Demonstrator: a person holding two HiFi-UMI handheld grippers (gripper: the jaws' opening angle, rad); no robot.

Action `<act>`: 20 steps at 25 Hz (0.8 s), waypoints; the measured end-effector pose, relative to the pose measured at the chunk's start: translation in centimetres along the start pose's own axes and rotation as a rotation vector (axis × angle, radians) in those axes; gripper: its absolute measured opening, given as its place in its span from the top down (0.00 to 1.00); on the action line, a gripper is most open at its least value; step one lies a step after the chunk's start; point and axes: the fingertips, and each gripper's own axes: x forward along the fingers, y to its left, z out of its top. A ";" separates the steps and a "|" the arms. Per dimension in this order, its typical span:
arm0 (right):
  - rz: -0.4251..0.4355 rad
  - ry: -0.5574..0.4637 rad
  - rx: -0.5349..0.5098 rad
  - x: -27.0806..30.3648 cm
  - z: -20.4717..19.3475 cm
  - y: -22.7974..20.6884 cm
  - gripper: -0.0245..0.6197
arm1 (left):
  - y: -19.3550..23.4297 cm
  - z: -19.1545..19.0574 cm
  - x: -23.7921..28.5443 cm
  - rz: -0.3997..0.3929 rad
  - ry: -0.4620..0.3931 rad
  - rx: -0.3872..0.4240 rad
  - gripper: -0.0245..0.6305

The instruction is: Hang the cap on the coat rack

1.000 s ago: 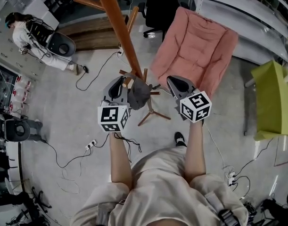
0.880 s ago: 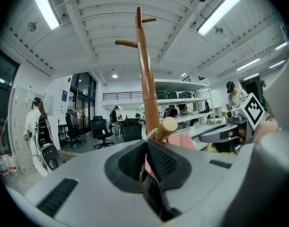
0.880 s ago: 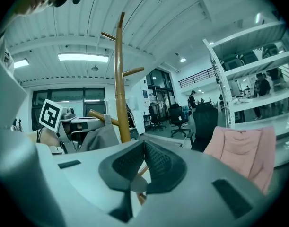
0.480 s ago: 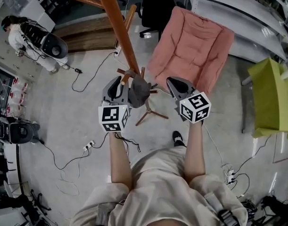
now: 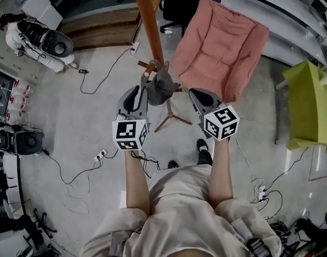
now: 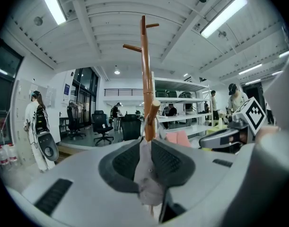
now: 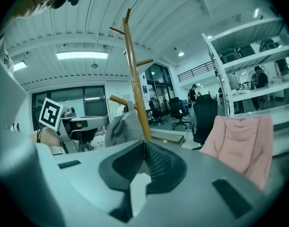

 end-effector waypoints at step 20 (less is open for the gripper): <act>-0.027 0.048 0.010 -2.9 -5.3 7.6 0.95 | -1.3 -3.2 -7.0 -0.033 -0.007 -0.049 0.84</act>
